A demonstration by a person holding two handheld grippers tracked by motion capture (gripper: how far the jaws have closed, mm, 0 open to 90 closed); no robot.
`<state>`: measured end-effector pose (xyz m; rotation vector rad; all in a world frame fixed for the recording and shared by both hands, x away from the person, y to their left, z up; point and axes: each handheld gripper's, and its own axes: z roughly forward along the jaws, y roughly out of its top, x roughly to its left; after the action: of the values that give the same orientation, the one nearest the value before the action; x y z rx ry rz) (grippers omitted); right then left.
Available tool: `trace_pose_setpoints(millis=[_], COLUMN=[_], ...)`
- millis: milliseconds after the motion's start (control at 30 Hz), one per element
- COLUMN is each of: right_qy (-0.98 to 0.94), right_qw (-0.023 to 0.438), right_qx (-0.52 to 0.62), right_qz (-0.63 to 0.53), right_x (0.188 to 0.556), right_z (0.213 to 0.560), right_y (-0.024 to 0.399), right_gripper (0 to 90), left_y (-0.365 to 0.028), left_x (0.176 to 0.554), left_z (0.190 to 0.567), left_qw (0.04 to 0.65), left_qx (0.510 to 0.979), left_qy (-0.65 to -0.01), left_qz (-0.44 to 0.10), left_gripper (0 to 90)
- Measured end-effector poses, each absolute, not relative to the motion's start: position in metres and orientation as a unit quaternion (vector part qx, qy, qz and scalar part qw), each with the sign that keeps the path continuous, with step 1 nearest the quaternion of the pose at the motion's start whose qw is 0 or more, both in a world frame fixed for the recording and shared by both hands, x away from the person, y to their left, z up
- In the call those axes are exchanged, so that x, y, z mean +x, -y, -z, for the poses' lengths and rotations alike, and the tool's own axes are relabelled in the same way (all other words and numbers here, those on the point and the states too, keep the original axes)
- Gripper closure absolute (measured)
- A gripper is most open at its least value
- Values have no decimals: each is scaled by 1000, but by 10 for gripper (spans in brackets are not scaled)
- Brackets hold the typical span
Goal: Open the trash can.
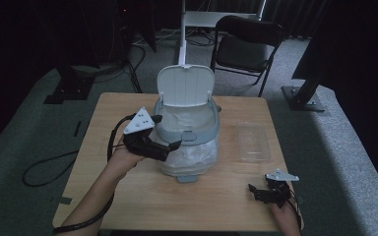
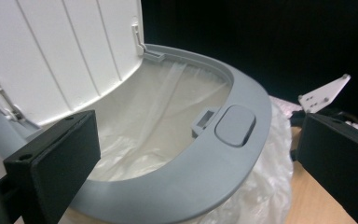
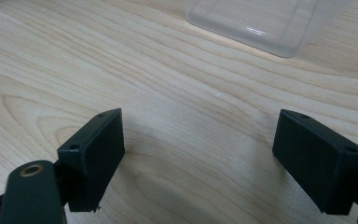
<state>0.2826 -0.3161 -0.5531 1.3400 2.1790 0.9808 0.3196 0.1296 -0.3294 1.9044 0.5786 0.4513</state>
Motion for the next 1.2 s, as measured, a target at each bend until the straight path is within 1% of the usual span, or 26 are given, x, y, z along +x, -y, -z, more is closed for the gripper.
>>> trace_pose_setpoints(millis=[133,233,300,433,600,900,1000,1067,1200], right_qy=[-779,-780,-780,-775,-780,-782,-779,-776,-777], right_qw=[199,201,200,189,200,203,194,187,200], right_qx=[479,479,478,483,478,477,480,483,477], right_qz=[-351,-350,-351,-361,-350,-346,-354,-360,-358], right_x=[283,283,283,283,282,282,282,283,280], right_z=[553,553,553,553,553,553,553,553,552], right_y=[316,316,316,319,316,314,317,319,319], right_gripper=[159,159,159,159,159,159,143,137,134], left_y=[-135,-137,-143,-150,-162,-182,-189,-192,-200], left_x=[318,318,319,320,321,324,324,324,324], left_z=[334,334,338,343,350,371,379,384,394], left_qw=[513,517,514,512,509,496,491,483,479], left_qx=[798,796,794,791,788,784,784,785,785], left_qy=[-240,-240,-252,-262,-278,-306,-317,-321,-327], left_qz=[-207,-203,-204,-208,-209,-213,-208,-218,-218], left_gripper=[6,6,6,6,6,6,6,6,6])
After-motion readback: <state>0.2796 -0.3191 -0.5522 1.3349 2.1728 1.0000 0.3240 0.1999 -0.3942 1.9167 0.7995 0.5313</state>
